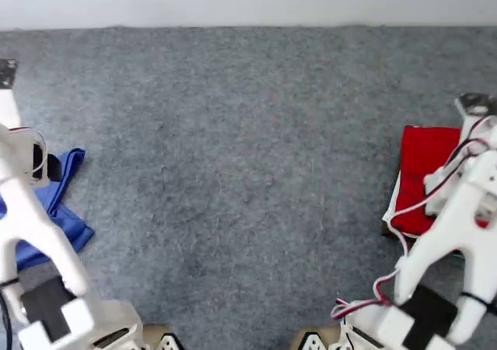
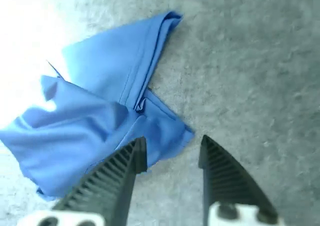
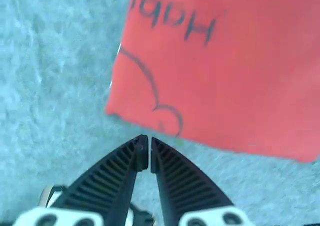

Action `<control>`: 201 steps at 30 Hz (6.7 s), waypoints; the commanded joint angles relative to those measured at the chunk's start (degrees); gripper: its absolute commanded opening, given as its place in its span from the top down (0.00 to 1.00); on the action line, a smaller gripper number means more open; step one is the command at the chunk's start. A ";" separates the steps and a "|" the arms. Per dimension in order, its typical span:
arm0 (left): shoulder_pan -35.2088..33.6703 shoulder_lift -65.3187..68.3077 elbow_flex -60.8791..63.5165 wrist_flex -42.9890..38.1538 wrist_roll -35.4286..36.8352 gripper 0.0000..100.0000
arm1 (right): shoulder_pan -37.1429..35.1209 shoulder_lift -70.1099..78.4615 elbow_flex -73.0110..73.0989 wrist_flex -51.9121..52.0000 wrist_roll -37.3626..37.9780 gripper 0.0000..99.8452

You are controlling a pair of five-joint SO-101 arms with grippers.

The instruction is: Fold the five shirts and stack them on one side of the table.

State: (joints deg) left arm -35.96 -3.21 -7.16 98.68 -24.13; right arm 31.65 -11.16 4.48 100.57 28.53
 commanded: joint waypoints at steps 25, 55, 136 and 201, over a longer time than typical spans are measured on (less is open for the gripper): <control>3.08 38.68 -10.33 -26.73 1.85 0.84 | -0.75 -22.02 16.88 2.33 0.44 0.99; 6.42 41.41 -33.19 -5.36 2.37 0.86 | -0.57 -28.97 16.88 2.24 0.70 0.99; 50.81 27.78 -87.96 2.02 9.14 0.99 | -2.51 -29.14 24.88 2.24 0.44 0.99; 1.23 28.40 -26.59 -6.33 -6.86 0.99 | -75.30 71.16 -57.67 -0.66 -9.14 0.80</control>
State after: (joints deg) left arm -34.46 27.38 -33.54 93.05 -30.90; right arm -46.33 58.73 -52.22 98.90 19.30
